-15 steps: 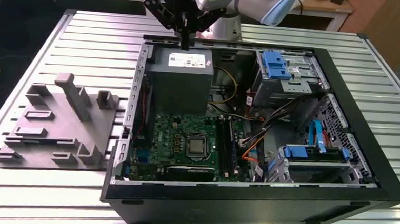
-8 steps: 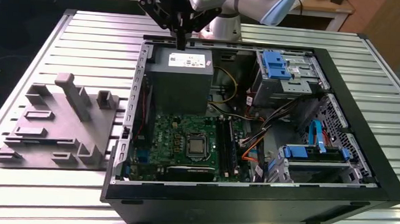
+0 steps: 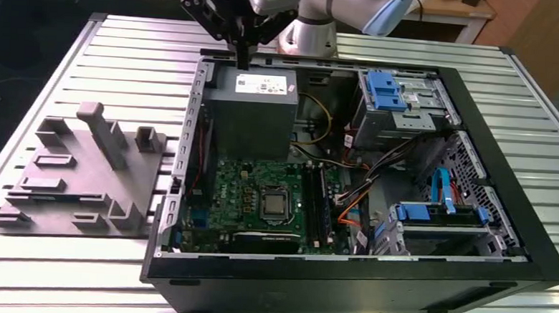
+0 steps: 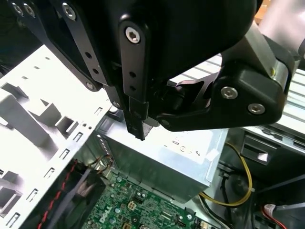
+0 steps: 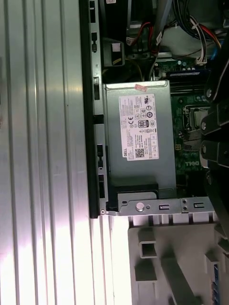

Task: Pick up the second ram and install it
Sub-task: 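Reach for the second ram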

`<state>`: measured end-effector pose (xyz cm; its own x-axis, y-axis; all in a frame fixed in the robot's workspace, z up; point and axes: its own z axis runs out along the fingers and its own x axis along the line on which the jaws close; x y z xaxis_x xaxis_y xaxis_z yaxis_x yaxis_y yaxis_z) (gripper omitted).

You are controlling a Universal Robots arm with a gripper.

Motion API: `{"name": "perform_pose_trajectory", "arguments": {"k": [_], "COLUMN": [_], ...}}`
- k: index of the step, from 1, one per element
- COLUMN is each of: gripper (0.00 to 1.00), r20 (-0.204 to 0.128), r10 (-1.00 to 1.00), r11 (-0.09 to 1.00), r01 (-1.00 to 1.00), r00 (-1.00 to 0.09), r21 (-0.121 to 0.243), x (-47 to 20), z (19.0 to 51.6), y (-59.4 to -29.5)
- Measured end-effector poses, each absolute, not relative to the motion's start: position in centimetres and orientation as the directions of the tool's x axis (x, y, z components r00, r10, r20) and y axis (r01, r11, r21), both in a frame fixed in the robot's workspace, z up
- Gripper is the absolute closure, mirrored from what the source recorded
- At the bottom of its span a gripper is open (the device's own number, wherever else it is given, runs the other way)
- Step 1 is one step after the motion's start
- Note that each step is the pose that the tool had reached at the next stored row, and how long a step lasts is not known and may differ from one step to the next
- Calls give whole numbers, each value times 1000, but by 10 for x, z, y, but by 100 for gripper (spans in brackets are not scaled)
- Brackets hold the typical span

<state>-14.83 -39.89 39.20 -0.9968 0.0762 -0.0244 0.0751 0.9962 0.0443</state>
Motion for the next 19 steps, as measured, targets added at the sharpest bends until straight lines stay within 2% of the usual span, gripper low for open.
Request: {"name": "perform_pose_trajectory", "arguments": {"k": [19], "gripper": [90], "r20": [-24], "r10": [76], "r11": [996], "r01": [75], "r00": [-997], "r21": [44], "x": [-177], "z": [391], "y": [-399]}}
